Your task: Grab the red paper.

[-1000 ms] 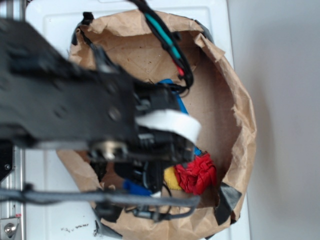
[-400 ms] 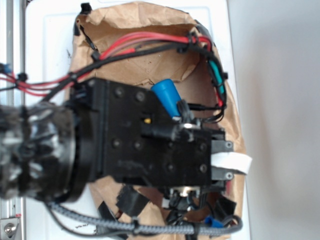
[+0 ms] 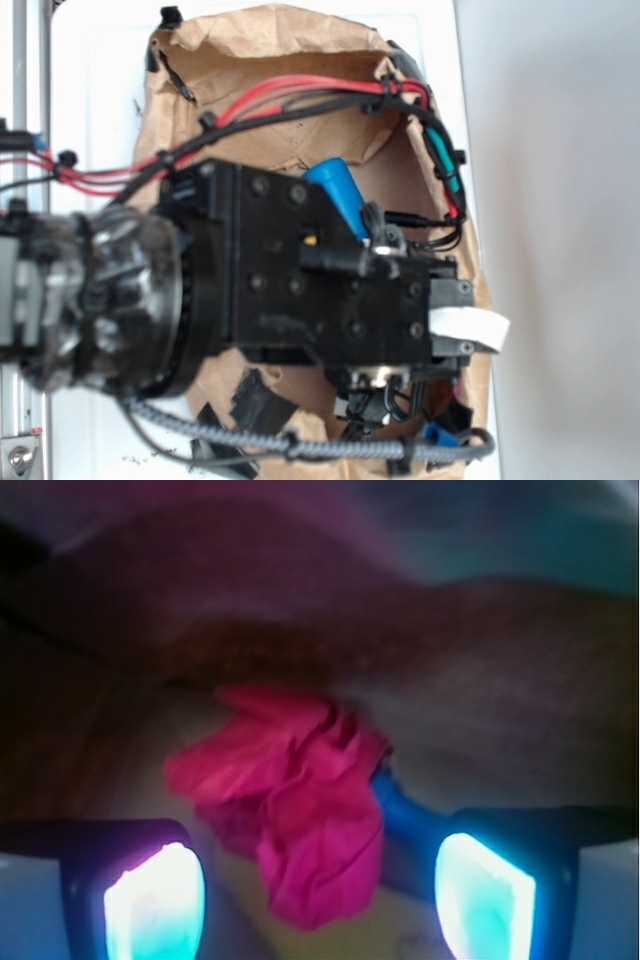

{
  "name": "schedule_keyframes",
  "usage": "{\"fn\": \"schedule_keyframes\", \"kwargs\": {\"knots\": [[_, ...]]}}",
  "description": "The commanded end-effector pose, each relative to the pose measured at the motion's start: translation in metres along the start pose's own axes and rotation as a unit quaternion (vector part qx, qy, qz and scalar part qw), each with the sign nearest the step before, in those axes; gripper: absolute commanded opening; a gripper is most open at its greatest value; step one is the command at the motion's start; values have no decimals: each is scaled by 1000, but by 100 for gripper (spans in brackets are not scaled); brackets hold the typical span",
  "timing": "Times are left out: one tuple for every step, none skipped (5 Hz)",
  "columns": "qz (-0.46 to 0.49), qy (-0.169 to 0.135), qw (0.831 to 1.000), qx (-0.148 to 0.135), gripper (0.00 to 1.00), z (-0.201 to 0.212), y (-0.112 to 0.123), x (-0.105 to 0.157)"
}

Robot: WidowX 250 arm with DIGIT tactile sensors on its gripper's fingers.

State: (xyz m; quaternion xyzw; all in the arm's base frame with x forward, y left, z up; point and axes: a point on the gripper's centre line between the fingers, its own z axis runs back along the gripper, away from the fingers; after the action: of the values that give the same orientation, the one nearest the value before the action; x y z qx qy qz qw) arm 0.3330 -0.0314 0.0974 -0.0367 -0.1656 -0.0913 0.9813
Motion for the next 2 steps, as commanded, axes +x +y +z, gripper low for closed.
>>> {"fn": "schedule_keyframes", "kwargs": {"knots": [[-14, 1, 998, -60, 100, 56, 57, 13], [-12, -8, 999, -35, 100, 44, 48, 4]]}}
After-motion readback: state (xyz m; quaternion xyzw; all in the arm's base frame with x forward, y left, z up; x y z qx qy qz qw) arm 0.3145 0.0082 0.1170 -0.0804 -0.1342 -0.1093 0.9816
